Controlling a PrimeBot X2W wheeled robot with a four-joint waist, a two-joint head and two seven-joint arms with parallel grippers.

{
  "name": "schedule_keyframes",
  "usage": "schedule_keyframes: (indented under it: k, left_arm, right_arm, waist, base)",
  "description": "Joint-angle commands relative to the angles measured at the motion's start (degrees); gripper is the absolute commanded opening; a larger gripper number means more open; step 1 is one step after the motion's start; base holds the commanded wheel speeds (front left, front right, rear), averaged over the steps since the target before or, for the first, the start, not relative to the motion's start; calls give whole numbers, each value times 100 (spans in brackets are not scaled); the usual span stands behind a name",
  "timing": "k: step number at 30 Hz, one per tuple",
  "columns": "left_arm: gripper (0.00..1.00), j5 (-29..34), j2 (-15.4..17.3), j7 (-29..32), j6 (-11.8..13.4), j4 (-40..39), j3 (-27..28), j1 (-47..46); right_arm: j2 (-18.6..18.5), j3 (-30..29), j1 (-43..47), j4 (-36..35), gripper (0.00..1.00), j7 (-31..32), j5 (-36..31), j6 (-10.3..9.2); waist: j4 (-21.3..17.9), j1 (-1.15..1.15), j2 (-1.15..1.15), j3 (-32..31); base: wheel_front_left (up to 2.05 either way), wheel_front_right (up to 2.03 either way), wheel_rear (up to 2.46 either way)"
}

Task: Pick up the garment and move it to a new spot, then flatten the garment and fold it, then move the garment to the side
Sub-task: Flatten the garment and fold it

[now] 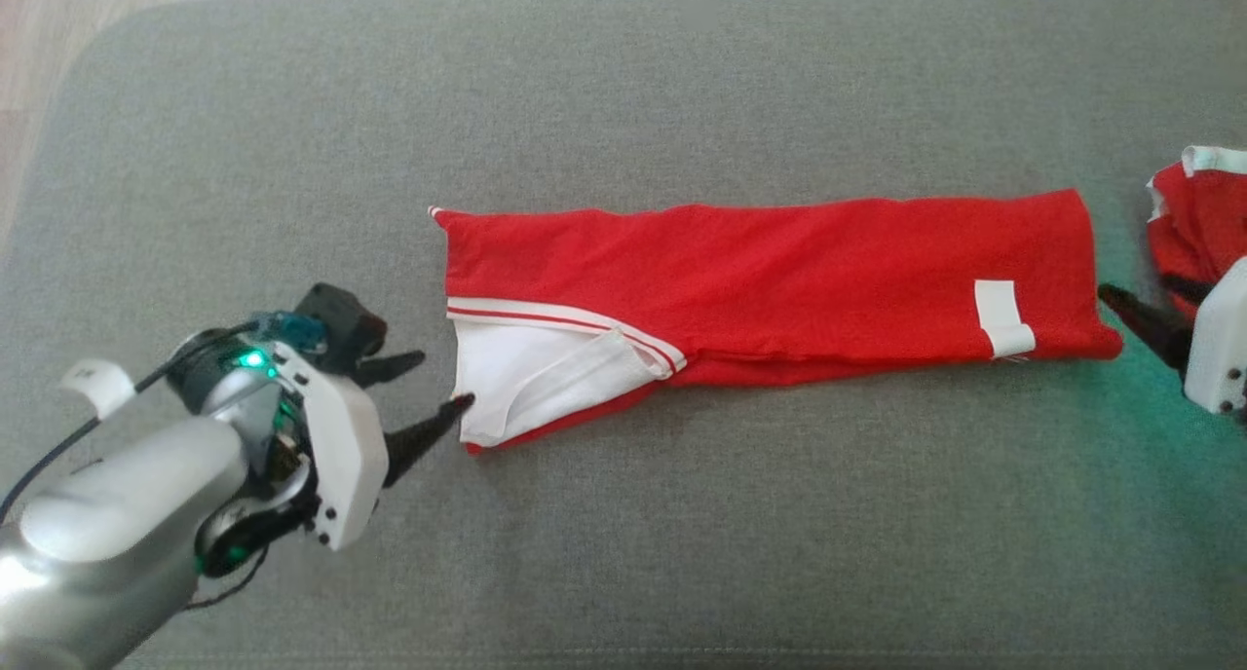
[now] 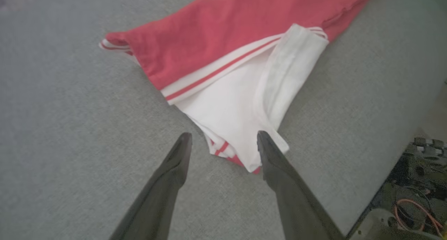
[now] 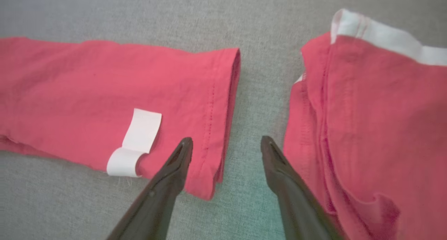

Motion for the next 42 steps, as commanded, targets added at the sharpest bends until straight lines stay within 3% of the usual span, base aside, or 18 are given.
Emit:
schedule_keyframes:
  k: [1, 5, 10, 13, 19, 22, 28, 30, 35, 42]
  left_arm:
    - [100, 52, 139, -210, 105, 39, 359, -167]
    - [100, -184, -61, -839, 426, 219, 729, 5]
    - [100, -485, -345, -1959, 1081, 448, 1480, 295]
    - [100, -723, -620, -2166, 1195, 432, 2104, 610]
    - [100, 582, -1396, -2185, 1405, -125, 4281, 1608]
    - [100, 1251, -1854, -2185, 1277, -315, 5129, 2269]
    - [100, 2399, -2695, -2186, 880, -584, 6298, 3252]
    - [100, 2554, -2835, -2186, 808, -633, 6478, 3375]
    - [100, 3273, -3376, -2186, 317, -752, 7117, 3843]
    - [100, 3764, -3698, -2187, -53, -544, 7474, 3927]
  right_arm:
    - [-151, -146, 126, -58, 100, -175, 83, -4]
    - [16, -438, 118, -116, 100, -781, 175, -4]
    - [422, -768, 210, -287, 100, -1843, 175, -4]
    - [639, -927, 317, -367, 100, -2676, -57, -4]
    - [1221, -1360, 666, -290, 100, -3589, -583, -4]
    - [1607, -1803, 866, -359, 100, -3656, -1094, -4]
    - [2600, -3287, 1743, -889, 100, -3663, -2453, -4]
    - [2774, -3498, 1892, -957, 100, -3663, -2625, -4]
    - [3429, -4063, 2398, -1158, 100, -3664, -3353, -4]
    - [3694, -4272, 2558, -1207, 100, -3664, -3822, -4]
  waist:
    - [-23, 0, 0, -70]
    - [-59, 0, 0, -225]
    - [-121, 0, 0, -474]
    - [-123, 0, 0, -593]
    - [-128, 0, 0, -717]
    - [-185, 0, 0, -790]
    - [-295, 0, 0, -846]
    - [-311, 0, 0, -849]
    - [-353, 0, 0, -823]
    - [-284, 0, 0, -739]
  base:
    - [0, 0, 0]
    - [0, 0, 0]
    - [0, 0, 0]
    - [0, 0, 0]
    - [0, 0, 0]
    - [0, 0, 0]
    - [0, 0, 0]
    - [0, 0, 0]
    - [0, 0, 0]
    - [0, 0, 0]
